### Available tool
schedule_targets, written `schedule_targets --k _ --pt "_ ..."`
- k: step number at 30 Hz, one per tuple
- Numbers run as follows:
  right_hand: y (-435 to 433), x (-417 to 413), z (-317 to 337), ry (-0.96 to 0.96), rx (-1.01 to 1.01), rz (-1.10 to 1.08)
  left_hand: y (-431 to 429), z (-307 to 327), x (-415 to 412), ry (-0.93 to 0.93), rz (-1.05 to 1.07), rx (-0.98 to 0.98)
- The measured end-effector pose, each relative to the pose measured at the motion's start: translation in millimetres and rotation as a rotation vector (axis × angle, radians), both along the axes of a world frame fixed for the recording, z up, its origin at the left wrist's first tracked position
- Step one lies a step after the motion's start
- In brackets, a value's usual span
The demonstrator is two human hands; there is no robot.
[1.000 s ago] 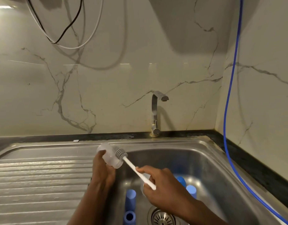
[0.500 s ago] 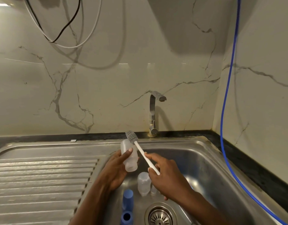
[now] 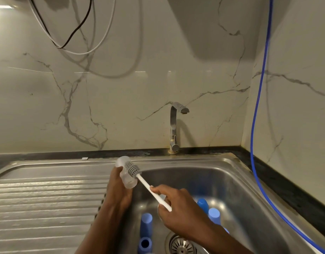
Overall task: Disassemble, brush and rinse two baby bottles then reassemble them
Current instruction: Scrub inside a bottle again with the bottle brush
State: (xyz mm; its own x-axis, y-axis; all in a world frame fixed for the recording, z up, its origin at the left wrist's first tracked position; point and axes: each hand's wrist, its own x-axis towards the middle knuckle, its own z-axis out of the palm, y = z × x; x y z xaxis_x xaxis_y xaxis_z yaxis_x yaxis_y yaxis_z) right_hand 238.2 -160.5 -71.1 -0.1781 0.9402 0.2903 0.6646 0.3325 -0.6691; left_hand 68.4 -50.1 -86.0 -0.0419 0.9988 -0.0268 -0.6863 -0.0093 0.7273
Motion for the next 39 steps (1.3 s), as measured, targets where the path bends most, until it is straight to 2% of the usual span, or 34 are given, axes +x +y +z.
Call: schedule_targets --k 6,13,16,21,23,27,33,39 --pt "8.3 8.8 12.0 0.043 0.068 -0.105 -9.4 3.7 29.2 0.197 -0.121 -0.004" --pt "3.2 18.2 20.5 0.133 -0.014 -0.123 -9.0 -2.0 35.8 0.316 -0.231 0.025" --pt "0.2 17.4 18.5 0.085 -0.001 -0.105 -5.5 -3.2 32.0 0.256 -0.257 0.028" --pt "-2.3 19.8 12.2 0.026 -0.031 -0.056 12.0 -10.3 6.5 -0.083 -0.14 -0.054" --pt "-4.8 16.8 10.5 0.016 -0.047 -0.026 12.7 -9.9 -0.3 -0.136 -0.123 -0.059" --pt "-6.2 10.9 6.9 0.004 -0.047 -0.024 11.6 -8.3 -2.4 -0.137 -0.094 -0.045" --pt "5.0 17.1 17.2 0.115 -0.051 -0.106 0.1 -4.8 20.3 -0.056 -0.265 -0.066" --pt "3.7 23.8 15.6 0.181 -0.064 -0.11 -3.8 -4.6 23.5 0.127 -0.337 0.015"
